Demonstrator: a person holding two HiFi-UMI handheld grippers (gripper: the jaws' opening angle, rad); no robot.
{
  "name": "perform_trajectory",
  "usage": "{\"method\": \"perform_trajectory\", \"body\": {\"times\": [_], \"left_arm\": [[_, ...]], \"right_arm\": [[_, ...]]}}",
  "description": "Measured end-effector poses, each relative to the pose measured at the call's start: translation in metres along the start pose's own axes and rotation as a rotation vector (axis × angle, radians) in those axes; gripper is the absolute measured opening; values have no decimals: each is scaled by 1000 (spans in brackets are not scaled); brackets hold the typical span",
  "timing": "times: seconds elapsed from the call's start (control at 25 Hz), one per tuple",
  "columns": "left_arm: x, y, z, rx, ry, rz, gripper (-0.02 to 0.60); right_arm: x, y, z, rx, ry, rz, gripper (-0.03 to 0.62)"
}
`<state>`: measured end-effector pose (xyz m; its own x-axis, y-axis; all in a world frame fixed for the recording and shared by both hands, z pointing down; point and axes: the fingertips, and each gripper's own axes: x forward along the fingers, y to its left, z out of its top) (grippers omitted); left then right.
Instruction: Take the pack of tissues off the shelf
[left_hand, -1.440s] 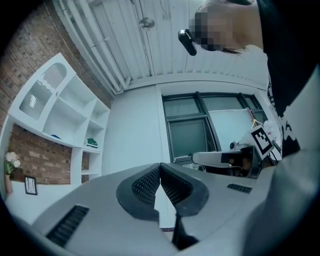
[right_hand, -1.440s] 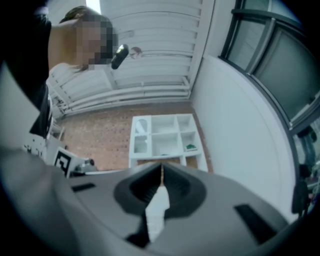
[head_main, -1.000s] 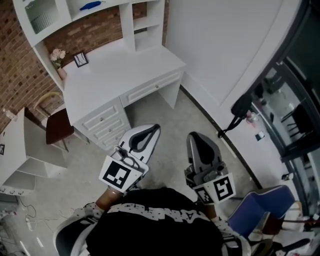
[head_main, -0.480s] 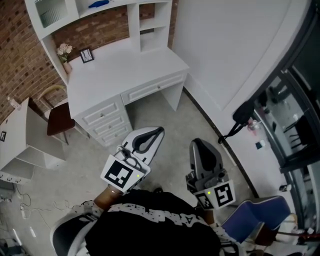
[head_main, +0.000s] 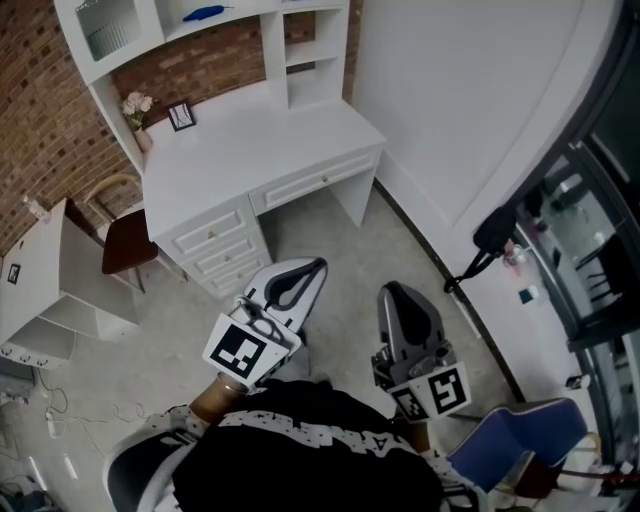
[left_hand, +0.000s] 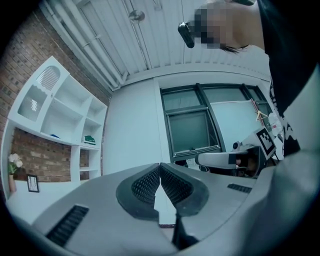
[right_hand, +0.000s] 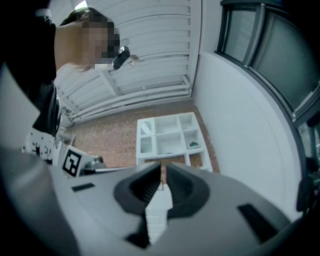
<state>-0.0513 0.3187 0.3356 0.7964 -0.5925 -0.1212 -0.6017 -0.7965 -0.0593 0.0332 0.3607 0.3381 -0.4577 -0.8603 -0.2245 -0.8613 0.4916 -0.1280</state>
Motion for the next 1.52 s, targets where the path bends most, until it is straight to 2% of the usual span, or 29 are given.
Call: {"method": "perform_trajectory", "body": {"times": [0.2,0.36,1.2,1.52], "left_arm": [[17,1,2,-3,-24,-47,37],[33,10,2,-8,-46,-57,37],[86,107,-15,-27,-49,-11,37],[91,146,-18,-36,-61,10,37]], "right_arm": [[4,-12,5,-8,-11,-35,34],[13,-25,5,-22,-10,-47,35],[117,-68,-6,-33,0,-3,35],[156,-69,-12,-49,5,24,41]]}}
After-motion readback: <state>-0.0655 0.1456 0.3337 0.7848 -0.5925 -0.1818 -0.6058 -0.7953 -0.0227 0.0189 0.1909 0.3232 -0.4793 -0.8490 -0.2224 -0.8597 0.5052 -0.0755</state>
